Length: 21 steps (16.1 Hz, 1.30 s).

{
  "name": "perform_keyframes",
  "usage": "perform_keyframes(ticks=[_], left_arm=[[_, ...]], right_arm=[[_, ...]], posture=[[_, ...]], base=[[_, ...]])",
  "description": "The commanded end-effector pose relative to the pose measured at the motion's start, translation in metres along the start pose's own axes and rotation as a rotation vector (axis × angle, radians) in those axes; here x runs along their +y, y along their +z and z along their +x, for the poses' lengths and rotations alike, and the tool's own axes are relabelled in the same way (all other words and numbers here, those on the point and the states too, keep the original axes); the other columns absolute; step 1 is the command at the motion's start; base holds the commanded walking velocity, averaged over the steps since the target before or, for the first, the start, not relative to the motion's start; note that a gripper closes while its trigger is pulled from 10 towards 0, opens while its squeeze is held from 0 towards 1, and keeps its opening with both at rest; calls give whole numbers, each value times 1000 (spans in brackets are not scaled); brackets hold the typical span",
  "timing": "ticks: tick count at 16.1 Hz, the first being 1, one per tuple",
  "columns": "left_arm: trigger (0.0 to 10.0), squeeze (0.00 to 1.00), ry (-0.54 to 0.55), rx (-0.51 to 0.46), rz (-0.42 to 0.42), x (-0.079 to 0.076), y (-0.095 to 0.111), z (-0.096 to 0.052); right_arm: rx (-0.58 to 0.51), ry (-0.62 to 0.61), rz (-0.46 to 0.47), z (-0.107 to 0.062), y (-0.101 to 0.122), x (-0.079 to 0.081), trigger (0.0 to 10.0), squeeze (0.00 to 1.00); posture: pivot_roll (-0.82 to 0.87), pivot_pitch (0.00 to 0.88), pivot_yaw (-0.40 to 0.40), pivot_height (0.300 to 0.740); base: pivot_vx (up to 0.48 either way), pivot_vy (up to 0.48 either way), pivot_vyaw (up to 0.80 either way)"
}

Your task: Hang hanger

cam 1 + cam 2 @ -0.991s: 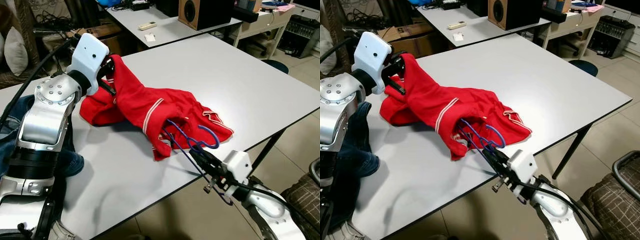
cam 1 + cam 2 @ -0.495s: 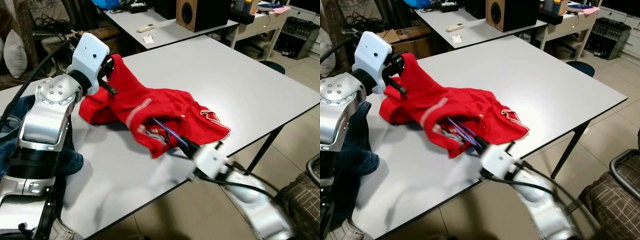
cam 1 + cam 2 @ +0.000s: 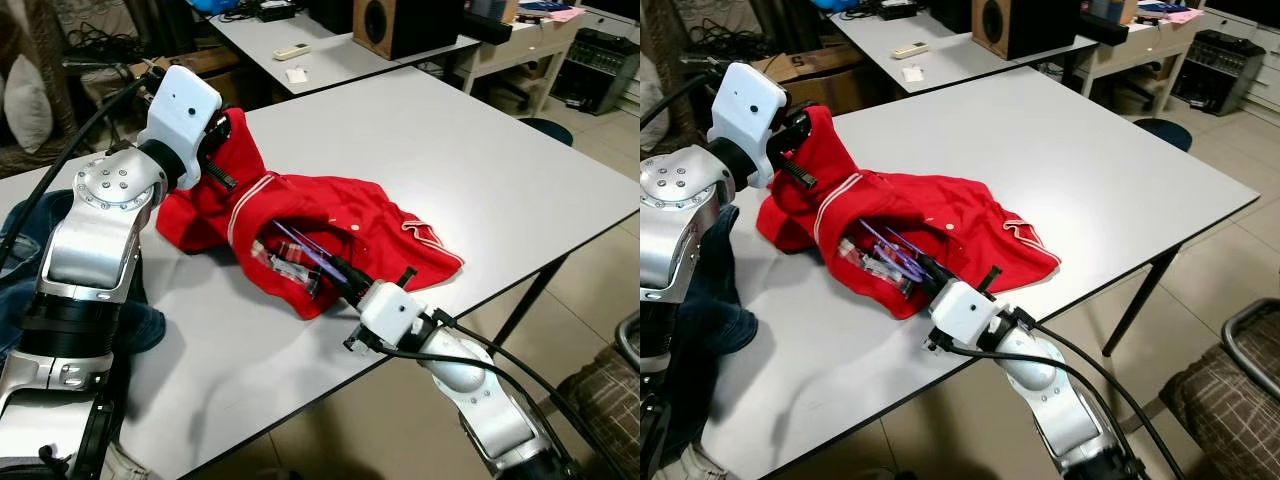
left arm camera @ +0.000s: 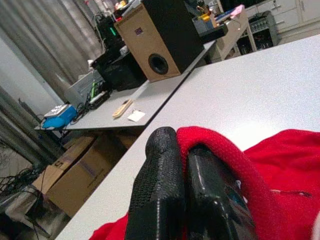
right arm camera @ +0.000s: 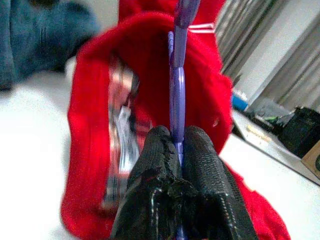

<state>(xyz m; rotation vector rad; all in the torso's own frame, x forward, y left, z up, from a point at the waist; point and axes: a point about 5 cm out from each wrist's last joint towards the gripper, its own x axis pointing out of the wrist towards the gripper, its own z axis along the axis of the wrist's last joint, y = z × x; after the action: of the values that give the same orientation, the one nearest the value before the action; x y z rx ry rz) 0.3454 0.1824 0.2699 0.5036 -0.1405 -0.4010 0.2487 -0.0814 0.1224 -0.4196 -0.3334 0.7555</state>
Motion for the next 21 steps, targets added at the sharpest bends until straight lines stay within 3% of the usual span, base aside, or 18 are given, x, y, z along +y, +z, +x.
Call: perform_keyframes(ticks=[1,2,3,4,5,6,8,9,14,16,18,19,21], left_arm=[[0,0,14,8,16,5,2,-1],[0,0,16,14,15,5,0,-2],[0,0,18,31,6,5,-5,-3],[4118,0,17,46,2,4,-10,-5],[6314,0,17,52,1,3,-11,-5],[10000,0,11,57,-7,2,-13,-5],[10000,0,-10,54,-11,-3,-14,-1],[10000,1000,-21,44,-23,-5,-13,1],[10000,1000,-71,75,-80,-1,-24,-6],[10000,1000,-158,192,-73,0,-52,-18],[10000,976,-189,250,-58,1,-66,-24],[10000,0,-205,298,-48,5,-79,-30],[10000,0,-196,335,-61,10,-95,-36]], right_arm=[[-79,-52,8,-7,12,-7,10000,0],[-87,-62,5,-12,13,-8,10000,0],[-103,-136,31,-33,15,-15,10000,0],[-91,-186,55,-51,16,-20,10000,0],[-73,-192,65,-58,14,-21,10000,0],[-45,-184,62,-65,12,-22,10000,0],[-2,-140,53,-70,6,-20,10000,0],[-8,-130,42,-65,7,-20,10000,0],[-21,-124,54,-59,9,-27,10000,0],[-37,-144,95,-57,11,-34,10000,0],[-41,-150,105,-56,11,-40,10000,0],[-45,-143,133,-55,13,-49,10000,0],[-70,-123,203,-54,21,-64,10000,0]], posture=[[67,0,92,740],[66,0,92,740],[67,0,87,740],[60,0,88,740],[52,0,91,740],[41,0,97,740],[25,0,110,740],[24,0,111,740],[31,0,95,740],[36,0,91,740],[36,0,90,740],[36,0,91,740],[38,0,89,740]], base=[[0,0,0],[0,0,0],[0,0,0],[0,0,0],[0,0,0],[0,0,0],[0,0,0],[0,0,0],[0,0,0],[0,0,0],[0,0,0],[0,0,0],[0,0,0]])
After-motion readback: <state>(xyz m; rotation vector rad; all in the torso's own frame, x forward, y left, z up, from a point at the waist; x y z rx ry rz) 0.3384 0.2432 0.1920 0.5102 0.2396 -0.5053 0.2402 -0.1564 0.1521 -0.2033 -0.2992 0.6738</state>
